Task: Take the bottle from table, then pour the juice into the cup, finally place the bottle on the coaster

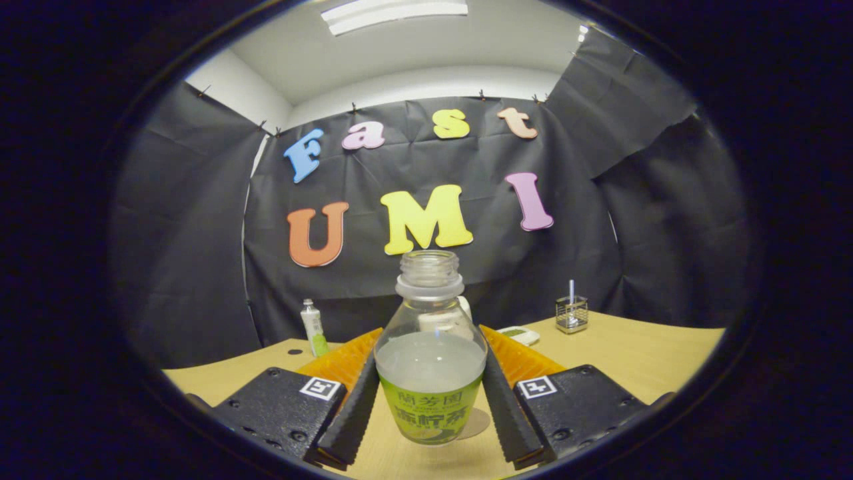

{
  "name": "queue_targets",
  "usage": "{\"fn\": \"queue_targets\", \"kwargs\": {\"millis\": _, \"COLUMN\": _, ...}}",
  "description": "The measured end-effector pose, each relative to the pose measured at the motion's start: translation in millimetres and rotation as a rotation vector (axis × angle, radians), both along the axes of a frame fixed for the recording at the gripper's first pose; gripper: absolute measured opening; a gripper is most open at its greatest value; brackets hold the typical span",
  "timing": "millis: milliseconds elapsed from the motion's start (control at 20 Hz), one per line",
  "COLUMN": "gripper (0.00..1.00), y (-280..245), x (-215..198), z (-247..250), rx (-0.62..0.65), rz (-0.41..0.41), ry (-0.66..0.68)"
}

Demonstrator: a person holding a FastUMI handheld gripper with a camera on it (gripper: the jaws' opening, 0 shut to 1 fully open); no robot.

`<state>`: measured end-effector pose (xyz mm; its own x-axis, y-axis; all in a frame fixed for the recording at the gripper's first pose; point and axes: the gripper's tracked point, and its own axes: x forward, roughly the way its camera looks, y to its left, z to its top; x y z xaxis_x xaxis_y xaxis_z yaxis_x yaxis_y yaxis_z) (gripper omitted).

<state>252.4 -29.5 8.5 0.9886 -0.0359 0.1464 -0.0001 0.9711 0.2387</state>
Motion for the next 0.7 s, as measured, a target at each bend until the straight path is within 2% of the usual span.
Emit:
{"fn": "queue_targets", "kwargs": {"millis": 350, "gripper": 0.82, "y": -17.1, "x": 56.1, "z": -37.2, "rx": -0.113, "rz": -0.033, "ry": 0.126}}
{"fn": "queue_targets", "kwargs": {"millis": 550, "gripper": 0.82, "y": -15.4, "x": 72.7, "z": -52.8, "rx": -0.098, "rz": -0.004, "ry": 0.161}}
{"fn": "queue_targets", "kwargs": {"millis": 700, "gripper": 0.83, "y": -16.4, "x": 77.2, "z": -55.6, "rx": -0.11, "rz": -0.019, "ry": 0.177}}
